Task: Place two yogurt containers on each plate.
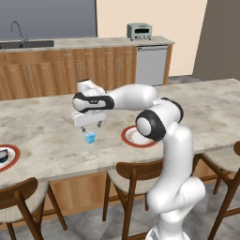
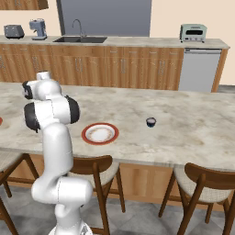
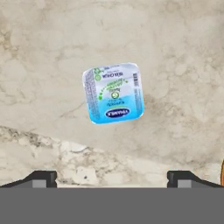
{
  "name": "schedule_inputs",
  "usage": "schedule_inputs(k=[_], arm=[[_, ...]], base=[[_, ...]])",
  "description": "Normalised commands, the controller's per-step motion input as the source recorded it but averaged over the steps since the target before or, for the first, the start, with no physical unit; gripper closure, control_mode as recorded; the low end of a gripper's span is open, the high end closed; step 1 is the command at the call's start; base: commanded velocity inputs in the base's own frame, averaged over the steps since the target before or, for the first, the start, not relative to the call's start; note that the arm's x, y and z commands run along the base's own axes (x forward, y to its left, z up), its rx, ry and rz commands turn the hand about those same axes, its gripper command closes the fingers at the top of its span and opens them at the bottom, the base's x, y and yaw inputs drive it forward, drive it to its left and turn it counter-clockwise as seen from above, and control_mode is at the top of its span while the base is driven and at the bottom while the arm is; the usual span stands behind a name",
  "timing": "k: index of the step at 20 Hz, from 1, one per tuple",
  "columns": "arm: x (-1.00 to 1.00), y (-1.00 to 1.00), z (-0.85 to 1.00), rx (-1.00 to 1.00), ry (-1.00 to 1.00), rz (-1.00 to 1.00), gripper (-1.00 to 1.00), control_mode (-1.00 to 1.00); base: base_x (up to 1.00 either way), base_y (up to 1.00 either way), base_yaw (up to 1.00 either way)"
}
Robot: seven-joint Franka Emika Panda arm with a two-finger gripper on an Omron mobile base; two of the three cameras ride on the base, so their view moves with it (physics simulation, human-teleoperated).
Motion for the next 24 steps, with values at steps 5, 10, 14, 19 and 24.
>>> schedule_inputs(k=[5, 10, 14, 19, 24], arm=[[0.08, 0.03, -0.30, -0.01, 0.00, -0.17, -1.00, -1.00], [0.24, 0.00, -0.26, 0.00, 0.00, -0.16, -1.00, -1.00], [0.32, 0.02, -0.26, 0.00, 0.00, -0.09, -1.00, -1.00], [0.38, 0.14, -0.24, -0.02, 0.00, 0.00, -1.00, -1.00], [0.20, 0.07, -0.17, 0.00, 0.00, 0.00, -1.00, -1.00]], base=[[0.00, 0.00, 0.00], [0.00, 0.00, 0.00], [0.00, 0.00, 0.00], [0.00, 0.00, 0.00], [0.00, 0.00, 0.00]])
